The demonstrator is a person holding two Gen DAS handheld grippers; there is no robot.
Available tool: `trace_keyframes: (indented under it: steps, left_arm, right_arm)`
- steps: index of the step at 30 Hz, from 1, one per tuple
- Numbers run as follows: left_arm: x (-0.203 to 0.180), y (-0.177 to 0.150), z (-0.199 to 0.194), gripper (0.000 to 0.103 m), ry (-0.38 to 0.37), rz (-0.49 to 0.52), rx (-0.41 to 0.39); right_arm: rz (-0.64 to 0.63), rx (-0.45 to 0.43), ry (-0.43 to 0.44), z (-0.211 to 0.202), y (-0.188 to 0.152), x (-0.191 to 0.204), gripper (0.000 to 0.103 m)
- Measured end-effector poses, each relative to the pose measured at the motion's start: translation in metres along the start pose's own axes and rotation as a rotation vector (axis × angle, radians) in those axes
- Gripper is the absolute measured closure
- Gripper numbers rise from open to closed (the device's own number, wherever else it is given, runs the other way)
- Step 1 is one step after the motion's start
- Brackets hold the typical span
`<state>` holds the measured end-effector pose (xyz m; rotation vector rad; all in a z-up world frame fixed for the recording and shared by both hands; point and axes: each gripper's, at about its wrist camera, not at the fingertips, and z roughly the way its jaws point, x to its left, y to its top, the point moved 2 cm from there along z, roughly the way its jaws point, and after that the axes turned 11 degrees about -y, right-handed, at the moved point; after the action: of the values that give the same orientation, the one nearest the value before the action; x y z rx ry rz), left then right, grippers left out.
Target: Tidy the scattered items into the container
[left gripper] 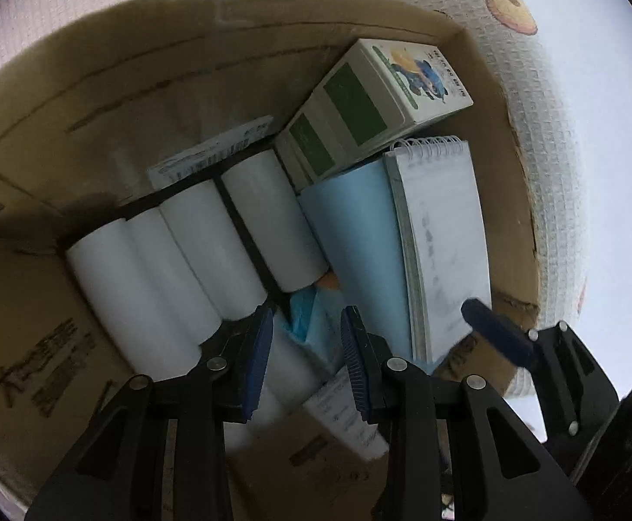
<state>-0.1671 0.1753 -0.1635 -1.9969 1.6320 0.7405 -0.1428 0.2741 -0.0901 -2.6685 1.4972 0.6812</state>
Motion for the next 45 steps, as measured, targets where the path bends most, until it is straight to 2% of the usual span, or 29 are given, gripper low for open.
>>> trace_keyframes:
  steps: [2, 5, 7, 10, 15, 19, 22, 23, 27, 30, 32, 34, 35, 39, 43, 45]
  left_arm:
    - [0.001, -0.001, 0.006, 0.067, -0.02, -0.019, -0.012]
    - [0.006, -0.001, 0.017, 0.071, -0.097, -0.101, 0.0]
    - [0.005, 0.0, 0.018, 0.085, -0.132, -0.125, 0.002]
    - [0.005, -0.001, 0.017, 0.091, -0.163, -0.114, -0.001]
    - [0.009, -0.005, 0.015, 0.091, -0.213, -0.135, -0.002]
    - [0.008, -0.01, 0.009, 0.089, -0.222, -0.132, -0.031]
    - [0.009, -0.008, 0.009, 0.089, -0.268, -0.136, -0.028]
    - [0.009, -0.007, 0.008, 0.089, -0.286, -0.144, -0.031]
    - [0.003, -0.004, 0.011, 0.089, -0.378, -0.139, -0.015]
    - [-0.006, -0.003, 0.013, 0.088, -0.358, -0.119, -0.006]
    - [-0.007, -0.003, 0.013, 0.088, -0.374, -0.115, -0.009]
    - [-0.016, 0.0, 0.016, 0.088, -0.474, -0.114, 0.003]
    - [-0.022, 0.0, 0.018, 0.089, -0.484, -0.111, 0.011]
    - [-0.049, 0.0, 0.015, 0.09, -0.355, -0.04, -0.046]
    - [-0.052, -0.002, 0.014, 0.089, -0.33, -0.045, -0.057]
    - [-0.05, -0.002, 0.016, 0.089, -0.319, -0.063, -0.056]
  right_arm:
    - [-0.01, -0.003, -0.007, 0.002, 0.007, 0.0, 0.036]
    - [-0.007, -0.018, -0.024, 0.009, 0.004, -0.007, 0.036]
    - [-0.017, -0.026, -0.075, 0.012, 0.003, -0.011, 0.036]
    - [-0.009, -0.029, -0.073, 0.014, 0.003, -0.018, 0.036]
    - [-0.013, -0.052, -0.003, -0.007, -0.001, -0.022, 0.036]
    - [-0.055, -0.083, -0.032, -0.005, -0.002, -0.017, 0.032]
    - [-0.066, -0.084, -0.125, 0.001, -0.001, -0.021, 0.032]
    - [-0.076, -0.085, -0.132, 0.003, -0.001, -0.021, 0.031]
    - [-0.065, -0.092, -0.115, 0.009, -0.001, -0.027, 0.031]
    - [-0.048, -0.095, -0.099, -0.006, -0.006, -0.04, 0.031]
    - [-0.033, -0.094, -0.098, -0.01, -0.007, -0.046, 0.031]
    - [-0.014, -0.086, -0.104, -0.009, -0.007, -0.051, 0.031]
    - [0.001, -0.08, -0.113, -0.009, -0.006, -0.055, 0.031]
    - [0.103, -0.063, -0.063, -0.006, -0.006, -0.077, 0.031]
    - [0.099, -0.062, -0.101, -0.007, -0.011, -0.082, 0.031]
    - [0.116, -0.044, -0.09, -0.002, -0.013, -0.087, 0.031]
